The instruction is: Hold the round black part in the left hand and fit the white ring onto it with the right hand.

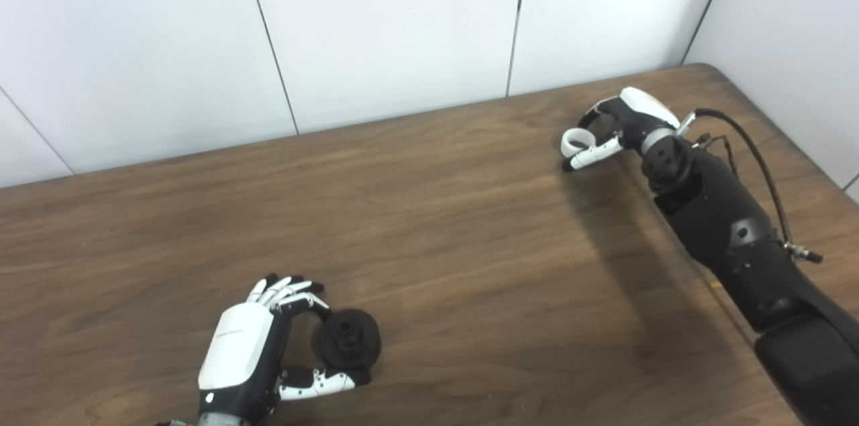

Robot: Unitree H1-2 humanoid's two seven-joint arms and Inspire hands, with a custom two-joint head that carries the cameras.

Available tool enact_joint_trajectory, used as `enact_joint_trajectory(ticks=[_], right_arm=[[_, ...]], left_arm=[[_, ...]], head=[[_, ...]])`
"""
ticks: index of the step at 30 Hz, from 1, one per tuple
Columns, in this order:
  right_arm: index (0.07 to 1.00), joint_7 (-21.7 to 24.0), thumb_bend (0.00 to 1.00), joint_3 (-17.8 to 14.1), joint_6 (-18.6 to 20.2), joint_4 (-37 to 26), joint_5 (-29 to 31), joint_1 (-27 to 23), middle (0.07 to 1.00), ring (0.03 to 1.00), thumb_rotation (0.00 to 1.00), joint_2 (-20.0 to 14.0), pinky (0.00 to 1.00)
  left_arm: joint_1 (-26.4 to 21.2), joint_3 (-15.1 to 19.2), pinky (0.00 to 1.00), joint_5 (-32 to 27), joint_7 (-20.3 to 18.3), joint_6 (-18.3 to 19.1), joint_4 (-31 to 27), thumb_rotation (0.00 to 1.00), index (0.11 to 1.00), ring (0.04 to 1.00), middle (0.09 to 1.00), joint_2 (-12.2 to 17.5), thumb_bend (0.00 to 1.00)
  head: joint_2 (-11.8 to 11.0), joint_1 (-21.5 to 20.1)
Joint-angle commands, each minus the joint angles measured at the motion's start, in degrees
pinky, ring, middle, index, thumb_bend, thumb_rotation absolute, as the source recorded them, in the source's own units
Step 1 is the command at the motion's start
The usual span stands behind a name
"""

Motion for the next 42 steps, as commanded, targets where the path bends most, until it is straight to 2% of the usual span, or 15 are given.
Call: enact_joint_trajectory(ticks=[1, 13, 16, 18, 23, 34, 38, 42], right_arm=[[0.688, -0.4, 0.82, -0.5, 0.1, -1.3, -0.6, -2.2, 0.925, 0.997, 0.29, -1.5, 1.0], [0.635, -0.8, 0.82, -0.9, 0.1, -1.2, -0.2, -2.0, 0.921, 1.0, 0.26, -1.3, 1.0], [0.517, -2.5, 0.59, -1.6, -1.5, -1.3, 0.9, -1.4, 0.895, 0.995, 0.17, -1.0, 1.0], [0.493, -3.3, 0.54, -1.6, -2.6, -1.6, 1.3, -1.0, 0.878, 0.99, 0.15, -1.1, 1.0], [0.485, -4.8, 0.52, -1.5, -4.0, -1.8, 1.4, -0.3, 0.844, 0.971, 0.14, -1.1, 1.0], [0.485, -6.4, 0.52, -1.5, -5.7, -1.0, 2.1, 0.5, 0.835, 0.962, 0.13, -1.3, 0.98], [0.485, -5.6, 0.52, -1.3, -5.5, -3.5, 2.0, 1.2, 0.837, 0.962, 0.14, -1.5, 0.97], [0.484, -3.7, 0.52, -0.4, -5.8, -8.9, 1.9, 2.2, 0.836, 0.959, 0.14, -1.9, 0.95]], left_arm=[[1.6, -0.7, 0.96, 0.7, -2.3, 0.3, 0.2, 0.04, 0.486, 0.867, 0.781, 0.6, 0.52], [1.6, -0.8, 0.96, 0.9, -2.8, 0.8, -0.5, 0.04, 0.486, 0.868, 0.783, 0.6, 0.52], [1.6, -0.8, 0.96, 1.0, -2.6, 0.6, -0.5, 0.04, 0.486, 0.864, 0.78, 0.7, 0.52], [1.6, -0.8, 0.96, 1.0, -2.5, 0.5, -0.4, 0.04, 0.486, 0.865, 0.779, 0.7, 0.52], [1.7, -0.8, 0.96, 1.1, -2.5, 0.6, -0.4, 0.04, 0.486, 0.866, 0.779, 0.6, 0.52], [1.4, -1.0, 0.96, 1.5, -2.4, 0.6, -0.2, 0.04, 0.486, 0.866, 0.78, 0.3, 0.52], [1.3, -1.1, 0.96, 1.7, -2.2, 0.5, -0.1, 0.04, 0.486, 0.862, 0.777, 0.1, 0.52], [1.2, -1.4, 0.95, 2.2, -2.1, 0.4, 0.1, 0.04, 0.486, 0.857, 0.774, -0.1, 0.52]], head=[[0.3, -0.1], [0.3, 0.0], [0.3, 0.0], [0.3, 0.0], [0.3, 0.0], [0.4, 0.5], [0.3, 1.3], [0.4, 2.5]])
